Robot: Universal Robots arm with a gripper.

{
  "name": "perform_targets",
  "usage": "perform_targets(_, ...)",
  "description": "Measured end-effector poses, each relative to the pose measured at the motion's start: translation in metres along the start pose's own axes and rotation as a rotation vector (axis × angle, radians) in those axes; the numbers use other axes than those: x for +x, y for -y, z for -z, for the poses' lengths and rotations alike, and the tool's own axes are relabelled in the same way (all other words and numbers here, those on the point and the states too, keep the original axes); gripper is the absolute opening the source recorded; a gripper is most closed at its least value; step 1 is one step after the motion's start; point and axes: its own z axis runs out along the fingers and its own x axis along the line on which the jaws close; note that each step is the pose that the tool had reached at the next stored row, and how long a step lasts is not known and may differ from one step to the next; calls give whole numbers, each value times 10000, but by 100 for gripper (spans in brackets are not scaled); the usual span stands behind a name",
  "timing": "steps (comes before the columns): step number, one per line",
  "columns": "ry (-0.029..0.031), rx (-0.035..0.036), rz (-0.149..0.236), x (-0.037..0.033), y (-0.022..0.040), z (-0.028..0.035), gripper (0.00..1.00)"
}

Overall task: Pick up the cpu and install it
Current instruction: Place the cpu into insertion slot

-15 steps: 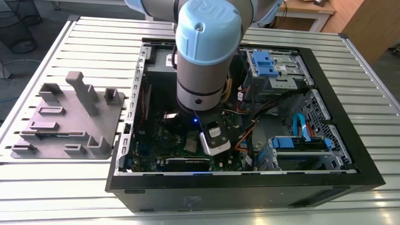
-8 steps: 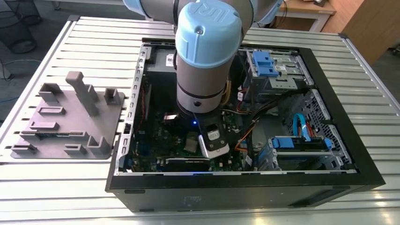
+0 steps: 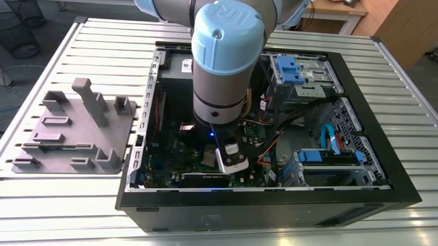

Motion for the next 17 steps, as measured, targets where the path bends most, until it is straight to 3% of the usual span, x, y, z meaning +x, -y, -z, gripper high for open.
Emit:
perform_targets(4, 4, 6, -43, 55, 14, -9, 41)
perform_targets(9, 18, 21, -446, 56, 18, -11, 41)
perform_targets(17, 20, 19, -476, 56, 20, -11, 42)
